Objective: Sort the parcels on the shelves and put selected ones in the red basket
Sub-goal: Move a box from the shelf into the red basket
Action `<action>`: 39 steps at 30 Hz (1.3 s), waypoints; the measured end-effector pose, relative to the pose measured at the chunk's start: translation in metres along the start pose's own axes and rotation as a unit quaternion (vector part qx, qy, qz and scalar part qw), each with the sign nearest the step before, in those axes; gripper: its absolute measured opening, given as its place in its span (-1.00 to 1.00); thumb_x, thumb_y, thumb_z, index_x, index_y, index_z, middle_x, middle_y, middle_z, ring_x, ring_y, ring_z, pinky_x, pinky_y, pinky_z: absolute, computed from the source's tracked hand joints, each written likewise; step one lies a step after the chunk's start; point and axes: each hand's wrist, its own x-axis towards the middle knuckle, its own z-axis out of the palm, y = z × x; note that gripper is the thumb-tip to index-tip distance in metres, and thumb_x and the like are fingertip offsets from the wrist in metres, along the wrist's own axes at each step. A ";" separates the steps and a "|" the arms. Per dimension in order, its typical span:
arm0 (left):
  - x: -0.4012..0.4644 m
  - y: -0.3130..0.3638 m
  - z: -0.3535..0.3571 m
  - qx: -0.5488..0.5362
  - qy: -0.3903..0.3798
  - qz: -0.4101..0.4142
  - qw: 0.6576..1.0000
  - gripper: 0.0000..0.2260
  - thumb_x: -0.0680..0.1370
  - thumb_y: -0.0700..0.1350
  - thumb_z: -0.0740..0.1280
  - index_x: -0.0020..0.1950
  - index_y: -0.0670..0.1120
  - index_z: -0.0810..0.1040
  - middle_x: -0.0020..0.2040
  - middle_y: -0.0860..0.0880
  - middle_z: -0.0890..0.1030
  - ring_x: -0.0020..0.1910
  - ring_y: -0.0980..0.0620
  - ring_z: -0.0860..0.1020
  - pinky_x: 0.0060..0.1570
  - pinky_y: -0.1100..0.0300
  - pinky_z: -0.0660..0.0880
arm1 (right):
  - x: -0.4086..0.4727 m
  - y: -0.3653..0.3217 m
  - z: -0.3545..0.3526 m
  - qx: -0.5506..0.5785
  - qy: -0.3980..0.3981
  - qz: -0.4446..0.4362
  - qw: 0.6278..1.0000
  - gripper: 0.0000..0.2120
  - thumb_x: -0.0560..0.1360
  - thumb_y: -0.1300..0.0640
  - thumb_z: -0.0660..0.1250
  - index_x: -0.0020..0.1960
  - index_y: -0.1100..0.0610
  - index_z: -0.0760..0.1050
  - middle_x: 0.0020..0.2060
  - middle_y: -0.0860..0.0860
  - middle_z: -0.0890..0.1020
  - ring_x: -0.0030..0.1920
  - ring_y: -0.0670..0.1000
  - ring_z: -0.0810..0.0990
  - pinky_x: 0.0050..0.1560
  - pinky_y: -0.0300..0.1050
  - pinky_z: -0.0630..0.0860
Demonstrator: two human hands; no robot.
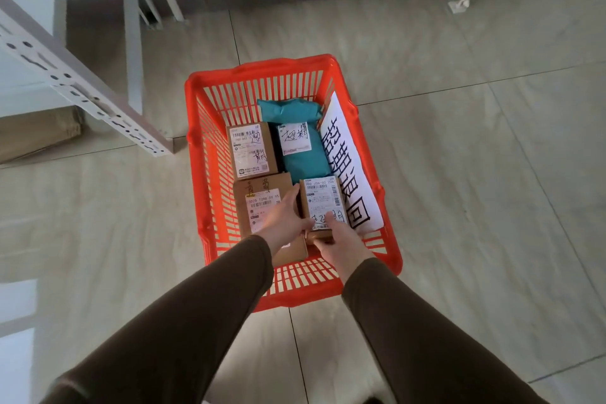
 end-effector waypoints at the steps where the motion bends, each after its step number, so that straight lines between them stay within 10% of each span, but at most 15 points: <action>1: 0.004 -0.001 -0.001 0.022 -0.008 0.002 1.000 -0.06 0.51 -0.16 0.53 0.69 0.16 -0.02 0.25 -0.07 0.63 -0.17 0.00 0.70 -0.31 0.23 0.61 | 0.004 0.000 -0.002 -0.001 0.003 0.008 1.000 -0.77 0.68 0.04 0.27 0.20 0.19 0.50 0.26 0.17 0.60 0.39 0.18 0.52 0.47 0.08 0.45; 5: 0.018 -0.006 0.001 0.065 -0.016 -0.008 0.998 -0.02 0.49 -0.18 0.55 0.67 0.21 -0.03 0.02 -0.09 0.70 -0.28 0.00 0.72 -0.28 0.08 0.70 | 0.018 -0.004 0.001 -0.083 0.011 0.010 0.996 -0.77 0.67 0.13 0.29 0.31 0.12 0.47 0.33 0.11 0.57 0.30 0.10 0.54 0.22 -0.08 0.57; 16: 0.023 -0.010 -0.004 -0.007 -0.034 -0.018 0.999 -0.17 0.55 -0.27 0.47 0.68 0.13 0.11 0.13 -0.17 0.68 -0.31 0.02 0.74 -0.35 0.19 0.66 | 0.023 -0.008 0.007 0.003 0.084 0.021 0.996 -0.94 0.65 0.24 0.32 0.11 0.20 0.52 0.27 0.11 0.61 0.39 0.16 0.52 0.44 0.10 0.46; 22: -0.007 -0.001 -0.011 -0.041 -0.016 -0.005 0.999 -0.24 0.57 -0.17 0.47 0.66 0.09 0.15 0.07 -0.14 0.71 -0.17 -0.02 0.74 -0.13 0.02 0.72 | -0.021 -0.009 0.012 -0.019 0.049 0.020 0.998 -0.57 0.65 0.00 0.34 0.46 0.12 0.43 0.39 0.14 0.56 0.43 0.13 0.49 0.25 0.00 0.54; 28: -0.100 0.047 -0.058 -0.144 0.018 -0.030 0.989 -0.35 0.55 -0.17 0.50 0.59 -0.01 0.32 -0.10 -0.12 0.69 -0.09 -0.12 0.72 -0.12 0.04 0.70 | -0.147 -0.024 0.037 -0.209 0.027 -0.061 0.976 -0.52 0.67 0.04 0.30 0.51 0.22 0.35 0.48 0.22 0.44 0.46 0.25 0.44 0.33 0.07 0.47; 33: -0.210 0.116 -0.126 -0.153 0.034 -0.027 0.987 -0.57 0.59 -0.13 0.46 0.43 -0.04 0.44 0.11 -0.08 0.69 -0.06 -0.06 0.71 -0.07 0.01 0.70 | -0.298 -0.043 0.078 -0.266 0.013 -0.101 0.959 -0.96 0.67 0.14 0.32 0.09 0.08 0.47 -0.05 -0.03 0.56 -0.09 -0.12 0.53 0.10 -0.14 0.49; 39: -0.369 0.212 -0.245 -0.241 0.078 -0.018 0.967 -0.52 0.58 -0.18 0.46 0.46 -0.12 0.39 0.11 -0.23 0.67 0.08 -0.21 0.69 0.03 -0.04 0.67 | -0.499 -0.056 0.162 -0.343 -0.075 -0.185 0.918 -0.92 0.66 0.16 0.31 0.05 0.03 0.58 -0.13 -0.02 0.67 -0.13 -0.06 0.65 0.06 -0.03 0.61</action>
